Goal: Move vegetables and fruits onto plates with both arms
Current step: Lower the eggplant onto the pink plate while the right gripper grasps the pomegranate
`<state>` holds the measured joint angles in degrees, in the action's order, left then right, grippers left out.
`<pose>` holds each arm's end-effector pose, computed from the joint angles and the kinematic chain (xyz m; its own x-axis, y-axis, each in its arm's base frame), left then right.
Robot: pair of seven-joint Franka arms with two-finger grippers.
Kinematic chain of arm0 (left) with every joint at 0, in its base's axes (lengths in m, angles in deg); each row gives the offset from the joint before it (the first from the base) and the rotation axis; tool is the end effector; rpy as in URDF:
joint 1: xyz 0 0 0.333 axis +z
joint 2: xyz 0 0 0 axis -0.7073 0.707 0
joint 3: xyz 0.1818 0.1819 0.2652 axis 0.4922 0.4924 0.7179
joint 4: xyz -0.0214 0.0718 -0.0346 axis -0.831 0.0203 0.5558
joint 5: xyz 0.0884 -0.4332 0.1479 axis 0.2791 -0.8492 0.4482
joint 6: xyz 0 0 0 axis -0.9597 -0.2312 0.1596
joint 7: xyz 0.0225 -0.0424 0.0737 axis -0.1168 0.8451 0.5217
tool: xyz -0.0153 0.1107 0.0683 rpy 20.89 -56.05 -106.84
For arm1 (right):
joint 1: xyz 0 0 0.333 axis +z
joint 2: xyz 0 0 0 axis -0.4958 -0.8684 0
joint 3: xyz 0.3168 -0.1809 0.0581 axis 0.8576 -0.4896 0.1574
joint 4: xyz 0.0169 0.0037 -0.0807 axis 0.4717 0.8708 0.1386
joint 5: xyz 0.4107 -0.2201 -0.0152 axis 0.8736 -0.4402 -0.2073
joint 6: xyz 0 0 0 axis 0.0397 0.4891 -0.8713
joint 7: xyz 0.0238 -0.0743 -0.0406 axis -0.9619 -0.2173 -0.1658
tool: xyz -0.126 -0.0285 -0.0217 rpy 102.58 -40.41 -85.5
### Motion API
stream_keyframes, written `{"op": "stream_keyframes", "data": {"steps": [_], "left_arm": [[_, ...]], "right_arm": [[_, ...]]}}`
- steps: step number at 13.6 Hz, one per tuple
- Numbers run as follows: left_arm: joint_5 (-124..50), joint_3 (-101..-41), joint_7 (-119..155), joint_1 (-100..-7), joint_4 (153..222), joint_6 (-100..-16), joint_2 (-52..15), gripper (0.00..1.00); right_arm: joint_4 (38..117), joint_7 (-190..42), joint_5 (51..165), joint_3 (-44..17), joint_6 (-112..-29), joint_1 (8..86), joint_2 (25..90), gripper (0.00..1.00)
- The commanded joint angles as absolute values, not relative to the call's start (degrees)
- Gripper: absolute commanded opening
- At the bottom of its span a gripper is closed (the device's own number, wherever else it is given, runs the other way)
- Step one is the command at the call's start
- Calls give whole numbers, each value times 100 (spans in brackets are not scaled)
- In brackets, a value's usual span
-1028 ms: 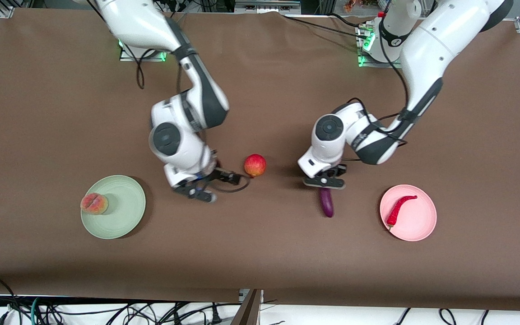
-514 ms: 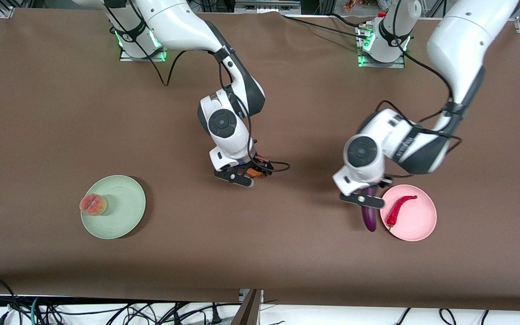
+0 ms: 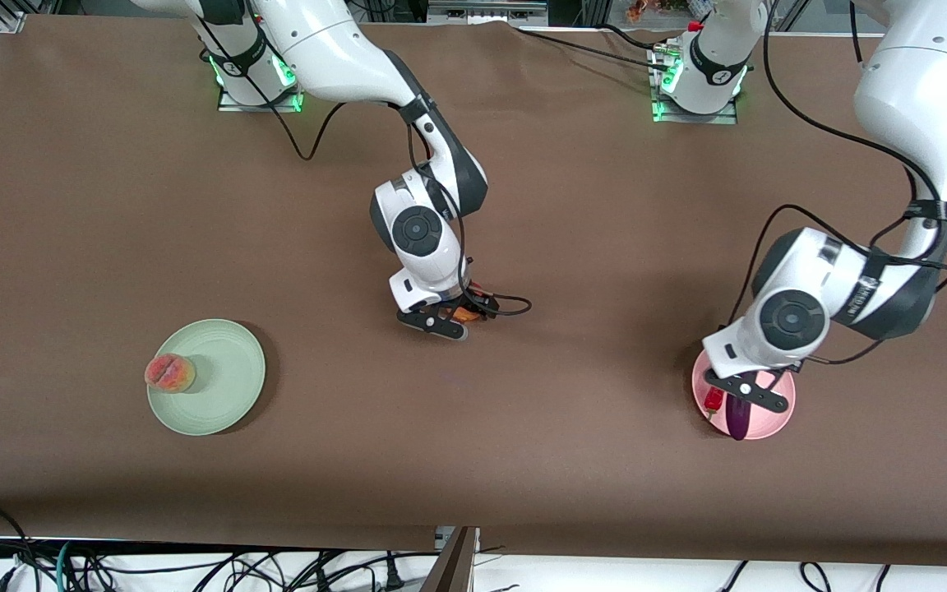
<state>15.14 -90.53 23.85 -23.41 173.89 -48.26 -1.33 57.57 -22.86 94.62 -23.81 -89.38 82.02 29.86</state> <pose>0.7790 -0.0676 0.2549 0.8724 -0.4380 -0.2170 -0.4815 -0.8466 -0.2267 0.6422 0.5524 0.1648 0.9467 -0.3220 -0.0069 -0.3193 -0.9353 -0.1523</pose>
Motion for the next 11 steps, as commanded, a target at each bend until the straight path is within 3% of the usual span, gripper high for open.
{"op": "stream_keyframes", "data": {"steps": [1, 2, 6, 9, 11], "left_arm": [[1358, -9069, 3321, -2059, 17194, -5147, 44, 2], [1349, -9016, 3490, -1971, 17194, -5270, 96, 2], [542, -8867, 3868, -1847, 17194, -5517, 342, 3], [541, -8849, 3931, -1847, 17203, -5508, 431, 6], [523, -8857, 4044, -1838, 17220, -5491, 413, 17]], "right_arm": [[5726, -2367, 9457, -2459, -8982, 8255, 2996, 17], [5717, -2385, 9448, -2503, -8930, 8202, 3049, 8], [5673, -3698, 9492, -3082, -7624, 7668, 3584, 9], [5673, -5859, 9545, -3277, -6901, 6676, 3779, 10], [5708, -6697, 9484, -3390, -6733, 6244, 3788, 10]]}}
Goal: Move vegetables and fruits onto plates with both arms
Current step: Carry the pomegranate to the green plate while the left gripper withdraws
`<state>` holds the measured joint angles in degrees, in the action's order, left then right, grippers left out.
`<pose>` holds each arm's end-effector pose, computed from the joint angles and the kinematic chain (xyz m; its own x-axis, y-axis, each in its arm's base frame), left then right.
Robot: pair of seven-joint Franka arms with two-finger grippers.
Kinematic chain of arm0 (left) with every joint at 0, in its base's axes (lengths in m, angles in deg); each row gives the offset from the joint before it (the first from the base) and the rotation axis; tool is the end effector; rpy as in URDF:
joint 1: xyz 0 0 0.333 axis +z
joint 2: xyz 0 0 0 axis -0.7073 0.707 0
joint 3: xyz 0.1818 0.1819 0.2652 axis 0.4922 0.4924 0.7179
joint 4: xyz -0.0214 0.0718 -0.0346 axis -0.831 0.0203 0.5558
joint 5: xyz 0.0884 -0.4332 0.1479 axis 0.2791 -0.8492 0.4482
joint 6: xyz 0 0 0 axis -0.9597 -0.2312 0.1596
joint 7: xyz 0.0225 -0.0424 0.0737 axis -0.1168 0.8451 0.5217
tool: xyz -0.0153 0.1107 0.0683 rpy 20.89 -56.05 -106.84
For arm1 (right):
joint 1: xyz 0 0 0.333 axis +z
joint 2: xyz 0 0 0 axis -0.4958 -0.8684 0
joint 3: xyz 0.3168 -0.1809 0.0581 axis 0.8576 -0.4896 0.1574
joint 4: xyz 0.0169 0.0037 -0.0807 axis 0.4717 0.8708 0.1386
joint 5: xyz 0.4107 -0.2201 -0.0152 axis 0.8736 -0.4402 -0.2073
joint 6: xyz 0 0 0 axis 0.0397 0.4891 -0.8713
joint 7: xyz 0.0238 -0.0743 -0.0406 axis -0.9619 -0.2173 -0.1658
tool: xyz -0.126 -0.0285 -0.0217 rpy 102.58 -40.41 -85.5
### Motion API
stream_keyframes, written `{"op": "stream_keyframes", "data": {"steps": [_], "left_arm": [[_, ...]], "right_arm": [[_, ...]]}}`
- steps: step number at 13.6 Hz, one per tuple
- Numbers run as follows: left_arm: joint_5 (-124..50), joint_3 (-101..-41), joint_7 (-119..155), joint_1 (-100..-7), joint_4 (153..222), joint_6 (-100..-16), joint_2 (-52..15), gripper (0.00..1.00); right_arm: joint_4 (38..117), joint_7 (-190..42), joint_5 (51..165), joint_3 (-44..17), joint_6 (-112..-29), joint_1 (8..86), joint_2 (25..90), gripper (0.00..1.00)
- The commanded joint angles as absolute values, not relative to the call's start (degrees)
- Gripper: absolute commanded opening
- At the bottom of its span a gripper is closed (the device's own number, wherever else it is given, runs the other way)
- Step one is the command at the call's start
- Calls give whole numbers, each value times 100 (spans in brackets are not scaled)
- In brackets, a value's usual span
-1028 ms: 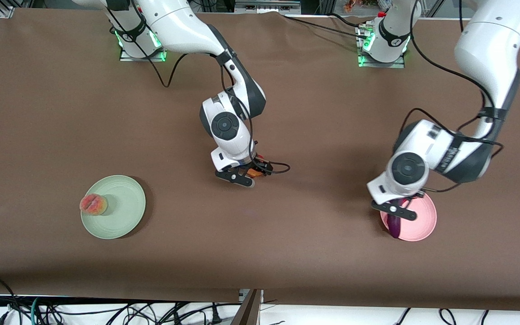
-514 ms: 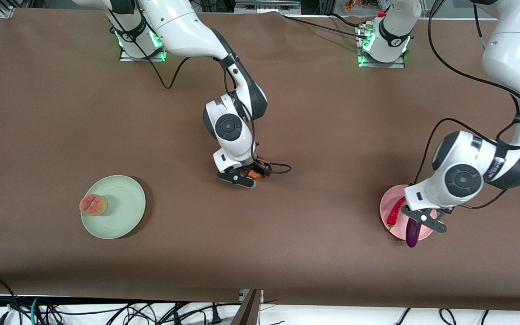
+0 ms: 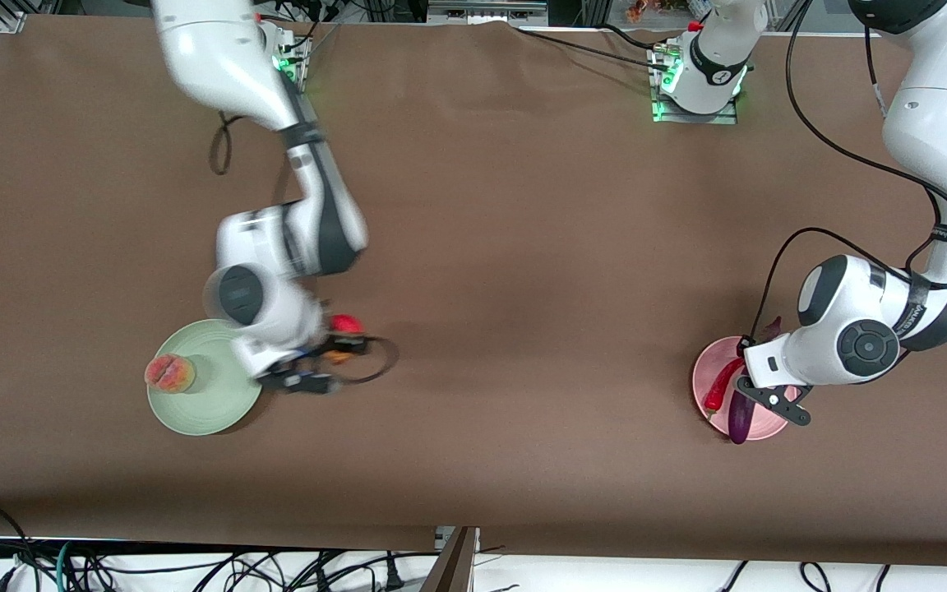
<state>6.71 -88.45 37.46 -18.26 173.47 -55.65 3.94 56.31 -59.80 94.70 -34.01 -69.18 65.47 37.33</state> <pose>0.7859 0.0017 0.1905 0.8339 -0.5257 -0.1679 -0.5352 -0.8446 -0.0142 0.7896 0.2500 0.2775 0.9963 -0.0628 -0.0585 -0.0658 -0.9965 -0.0514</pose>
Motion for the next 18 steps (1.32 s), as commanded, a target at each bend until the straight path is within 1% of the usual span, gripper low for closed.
{"op": "stream_keyframes", "data": {"steps": [1, 2, 4, 6, 8, 10, 11, 12, 13, 16, 18], "left_arm": [[523, -8857, 4115, -1838, 17229, -5491, 413, 53], [515, -8857, 4124, -1838, 17229, -5491, 413, 100], [514, -8857, 4124, -1742, 17229, -5473, 387, 100], [514, -8892, 4115, -1680, 17220, -5438, 317, 100], [514, -9015, 4115, -1540, 17203, -5429, 150, 100], [506, -9278, 4107, -1251, 17203, -5421, -69, 100], [506, -9401, 4107, -1093, 17211, -5394, -227, 100], [506, -9533, 4107, -1004, 17220, -5220, -446, 100], [401, -9647, 4028, -986, 17203, -4931, -674, 100], [-29, -9728, 3887, -1021, 17211, -4481, -1483, 100], [-424, -9710, 3878, -995, 17194, -4278, -1835, 100]], "right_arm": [[5734, -7066, 9475, -3426, -6680, 6042, 3779, 10], [5743, -7400, 9466, -3426, -6662, 5848, 3770, 10], [5822, -8051, 9457, -3426, -6670, 5479, 3735, 10], [5840, -8361, 9457, -3426, -6670, 5276, 3674, 10], [5849, -8335, 9474, -3426, -6784, 5249, 3464, 16], [5849, -8327, 9474, -3417, -7065, 5249, 3331, 21], [5849, -8318, 9483, -3417, -7127, 5240, 3296, 42], [5849, -8309, 9483, -3417, -7206, 5240, 3296, 79], [5831, -8361, 9483, -3426, -7215, 5240, 3313, 100], [5752, -8397, 9440, -3557, -7093, 5275, 3584, 100], [5665, -8397, 9282, -3628, -6594, 5258, 3944, 100]]}}
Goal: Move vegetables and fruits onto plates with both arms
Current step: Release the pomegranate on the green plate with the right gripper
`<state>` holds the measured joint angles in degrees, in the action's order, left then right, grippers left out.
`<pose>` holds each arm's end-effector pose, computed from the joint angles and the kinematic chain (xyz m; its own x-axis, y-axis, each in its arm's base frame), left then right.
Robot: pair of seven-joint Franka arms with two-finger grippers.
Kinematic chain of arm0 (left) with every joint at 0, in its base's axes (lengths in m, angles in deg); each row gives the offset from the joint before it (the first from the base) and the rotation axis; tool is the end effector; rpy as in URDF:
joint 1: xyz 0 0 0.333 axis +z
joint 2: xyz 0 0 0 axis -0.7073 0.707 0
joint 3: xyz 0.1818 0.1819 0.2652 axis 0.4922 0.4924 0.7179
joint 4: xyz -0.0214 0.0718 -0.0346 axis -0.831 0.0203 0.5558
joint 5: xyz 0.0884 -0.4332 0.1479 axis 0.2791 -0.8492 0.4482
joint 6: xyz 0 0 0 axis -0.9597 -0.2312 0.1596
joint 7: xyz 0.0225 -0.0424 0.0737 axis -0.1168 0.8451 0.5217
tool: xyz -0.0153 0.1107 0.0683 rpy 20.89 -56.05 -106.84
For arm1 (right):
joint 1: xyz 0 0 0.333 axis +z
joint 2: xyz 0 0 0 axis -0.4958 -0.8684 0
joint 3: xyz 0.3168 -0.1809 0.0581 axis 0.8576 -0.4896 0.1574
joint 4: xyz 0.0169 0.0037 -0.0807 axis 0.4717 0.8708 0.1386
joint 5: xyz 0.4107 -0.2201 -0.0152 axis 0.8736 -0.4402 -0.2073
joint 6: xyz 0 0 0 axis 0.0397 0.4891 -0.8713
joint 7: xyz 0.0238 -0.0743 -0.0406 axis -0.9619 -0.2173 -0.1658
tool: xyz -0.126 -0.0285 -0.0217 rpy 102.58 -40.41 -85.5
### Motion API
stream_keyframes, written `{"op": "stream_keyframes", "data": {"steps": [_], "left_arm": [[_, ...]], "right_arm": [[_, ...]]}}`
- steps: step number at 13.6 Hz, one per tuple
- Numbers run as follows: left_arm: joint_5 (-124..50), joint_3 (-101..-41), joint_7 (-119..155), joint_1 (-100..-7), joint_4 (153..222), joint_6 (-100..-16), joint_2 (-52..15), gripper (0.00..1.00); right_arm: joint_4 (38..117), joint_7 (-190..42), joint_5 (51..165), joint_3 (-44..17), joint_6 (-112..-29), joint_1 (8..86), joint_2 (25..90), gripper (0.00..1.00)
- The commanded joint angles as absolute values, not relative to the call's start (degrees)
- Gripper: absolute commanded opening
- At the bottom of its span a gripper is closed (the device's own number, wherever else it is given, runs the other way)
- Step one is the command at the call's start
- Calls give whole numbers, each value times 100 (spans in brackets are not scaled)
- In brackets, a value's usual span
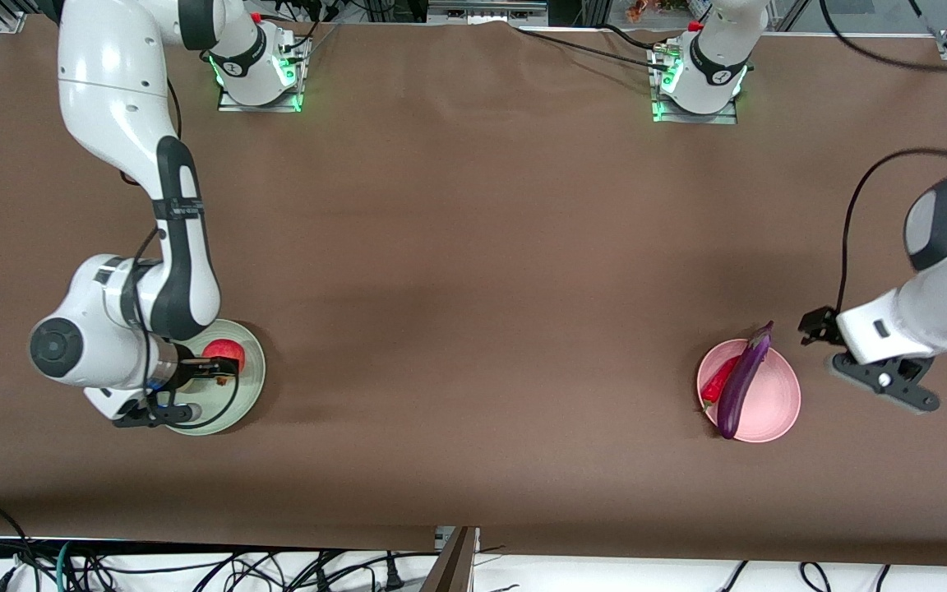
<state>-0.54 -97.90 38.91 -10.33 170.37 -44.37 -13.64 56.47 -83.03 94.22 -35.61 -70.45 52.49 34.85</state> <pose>0.7750 0.0175 0.4507 0.8859 -0.4619 -0.0437 -0.4639 -0.8811 -0.0919 0.8266 0.0458 0.2492 0.9940 0.0959 -0.0521 0.0946 -0.9952 -0.0265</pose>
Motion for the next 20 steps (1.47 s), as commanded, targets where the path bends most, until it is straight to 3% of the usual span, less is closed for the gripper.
{"op": "stream_keyframes", "data": {"steps": [1, 4, 9, 11, 12, 14, 15, 18, 20], "left_arm": [[-626, -9719, 3869, -977, 17194, -4243, -2002, 100], [-1172, -9614, 3739, -1038, 17028, -3814, -2469, 100], [-2543, -7622, 3562, -2310, 17106, -3680, -3277, 100], [-2562, -6656, 3501, -3153, 17403, -3663, -3584, 100], [-2570, -6390, 3378, -3374, 17631, -3663, -3725, 100], [-2562, -6256, 2617, -3709, 17957, -3680, -4006, 100], [-2570, -6152, 2221, -3902, 18167, -3706, -4182, 100], [-2658, -5520, 2111, -4465, 19168, -4537, -4788, 100], [-2694, -5378, 2112, -4676, 19338, -4665, -4904, 100]], "right_arm": [[5499, -8388, 9177, -3628, -6278, 5240, 4129, 100], [5024, -8371, 9044, -3917, -5294, 5266, 4515, 100], [5136, -8291, 8440, -3840, -4491, 5249, 5534, 100], [5653, -8283, 7887, -3324, -4429, 5013, 6245, 100], [5951, -8274, 7510, -2746, -4429, 4646, 6571, 100], [6549, -8274, 6954, -1263, -4447, 3523, 7187, 100], [6726, -8274, 6874, -820, -4429, 3178, 7346, 100], [6816, -8344, 6873, -710, -4482, 2991, 7505, 100], [6824, -8353, 6908, -702, -4473, 2876, 7768, 100]]}}
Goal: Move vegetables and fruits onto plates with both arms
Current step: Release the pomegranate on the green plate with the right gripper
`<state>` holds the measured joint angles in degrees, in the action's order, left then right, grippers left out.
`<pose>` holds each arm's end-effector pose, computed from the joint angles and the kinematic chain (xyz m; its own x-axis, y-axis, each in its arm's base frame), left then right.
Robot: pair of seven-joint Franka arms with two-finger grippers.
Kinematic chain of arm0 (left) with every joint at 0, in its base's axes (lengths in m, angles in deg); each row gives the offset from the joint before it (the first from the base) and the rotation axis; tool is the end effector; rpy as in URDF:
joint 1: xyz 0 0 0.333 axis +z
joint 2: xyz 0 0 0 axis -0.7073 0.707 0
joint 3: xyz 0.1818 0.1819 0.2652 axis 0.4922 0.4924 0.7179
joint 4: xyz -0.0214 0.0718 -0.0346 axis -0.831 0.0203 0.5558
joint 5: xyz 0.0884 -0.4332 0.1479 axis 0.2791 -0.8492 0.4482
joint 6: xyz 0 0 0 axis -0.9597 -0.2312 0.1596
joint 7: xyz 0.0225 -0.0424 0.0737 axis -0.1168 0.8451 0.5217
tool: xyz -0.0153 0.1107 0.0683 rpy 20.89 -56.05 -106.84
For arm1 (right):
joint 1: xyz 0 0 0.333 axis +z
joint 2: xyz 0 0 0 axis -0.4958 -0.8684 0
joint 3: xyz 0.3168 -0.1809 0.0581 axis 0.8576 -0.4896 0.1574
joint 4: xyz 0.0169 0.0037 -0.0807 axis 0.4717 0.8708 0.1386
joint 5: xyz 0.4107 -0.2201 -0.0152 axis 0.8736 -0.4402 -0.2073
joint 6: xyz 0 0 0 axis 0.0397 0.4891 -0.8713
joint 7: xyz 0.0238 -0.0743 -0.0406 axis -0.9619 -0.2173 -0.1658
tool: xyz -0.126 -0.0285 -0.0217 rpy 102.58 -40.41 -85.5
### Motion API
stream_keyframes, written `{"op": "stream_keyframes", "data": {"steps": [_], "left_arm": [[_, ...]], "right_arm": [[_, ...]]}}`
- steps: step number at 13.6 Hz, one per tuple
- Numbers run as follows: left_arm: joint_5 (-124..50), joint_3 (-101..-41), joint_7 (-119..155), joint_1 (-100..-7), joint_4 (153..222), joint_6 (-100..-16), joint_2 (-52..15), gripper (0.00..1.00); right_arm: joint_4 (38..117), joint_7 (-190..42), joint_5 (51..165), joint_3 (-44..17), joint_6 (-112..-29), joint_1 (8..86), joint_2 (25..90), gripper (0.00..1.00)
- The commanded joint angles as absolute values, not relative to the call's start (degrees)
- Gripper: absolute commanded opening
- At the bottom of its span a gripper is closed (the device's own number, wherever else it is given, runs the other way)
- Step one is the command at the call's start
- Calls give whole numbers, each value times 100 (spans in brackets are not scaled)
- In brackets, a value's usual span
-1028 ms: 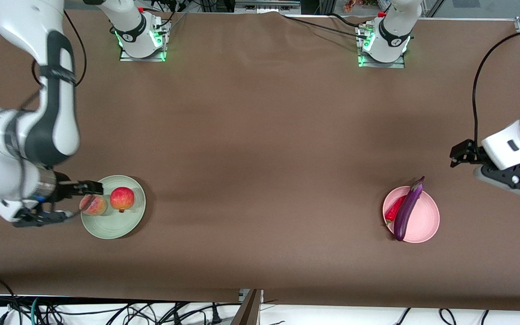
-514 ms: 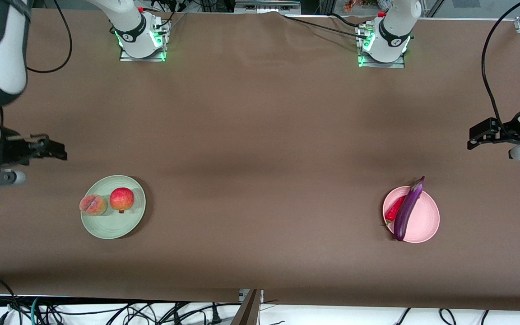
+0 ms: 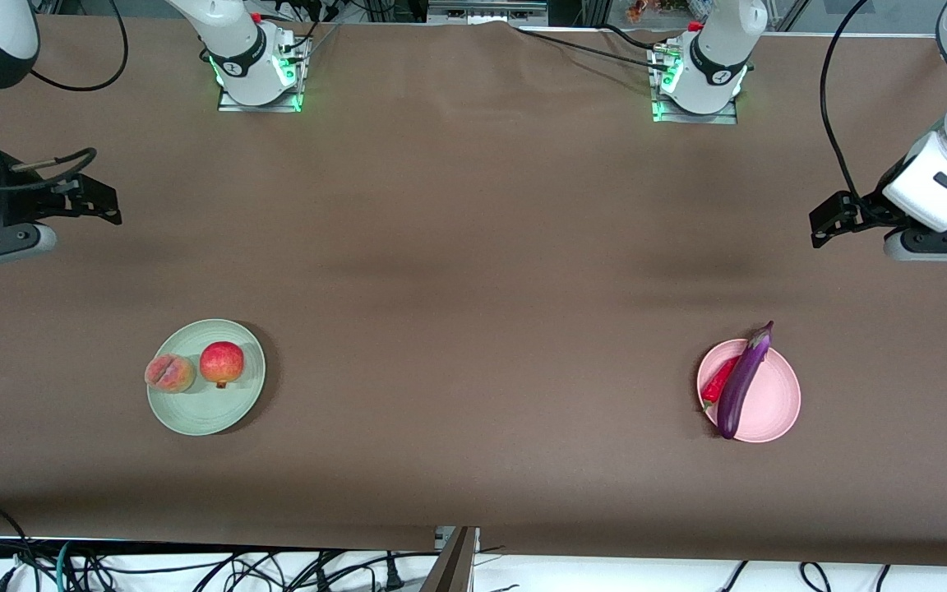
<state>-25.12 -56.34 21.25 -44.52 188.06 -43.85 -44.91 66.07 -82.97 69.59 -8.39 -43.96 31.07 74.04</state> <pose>0.6381 -0.0265 0.5823 0.9983 -0.0090 0.0571 -0.0061 -0.9987 -0.0501 0.6650 0.0085 0.5997 0.9611 0.2575 -0.0996 0.2591 -0.9658 0.0031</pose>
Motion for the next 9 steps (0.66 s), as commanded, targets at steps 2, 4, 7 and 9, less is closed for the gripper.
{"op": "stream_keyframes", "data": {"steps": [2, 4, 7, 9], "left_arm": [[-2685, -5377, 2112, -4677, 19268, -4603, -4826, 100], [-2685, -5377, 2138, -4642, 19032, -4236, -4677, 100], [-2676, -5412, 2147, -4642, 18846, -4129, -4570, 100], [-2685, -5403, 2147, -4633, 18846, -4137, -4562, 100]], "right_arm": [[6929, -8292, 6899, -675, -4420, 2876, 7874, 100], [6921, -8274, 6873, -614, -4289, 2884, 7849, 100], [6676, -8283, 6829, -622, -4227, 2910, 7656, 100], [6605, -8283, 6829, -622, -4227, 2911, 7620, 100]]}}
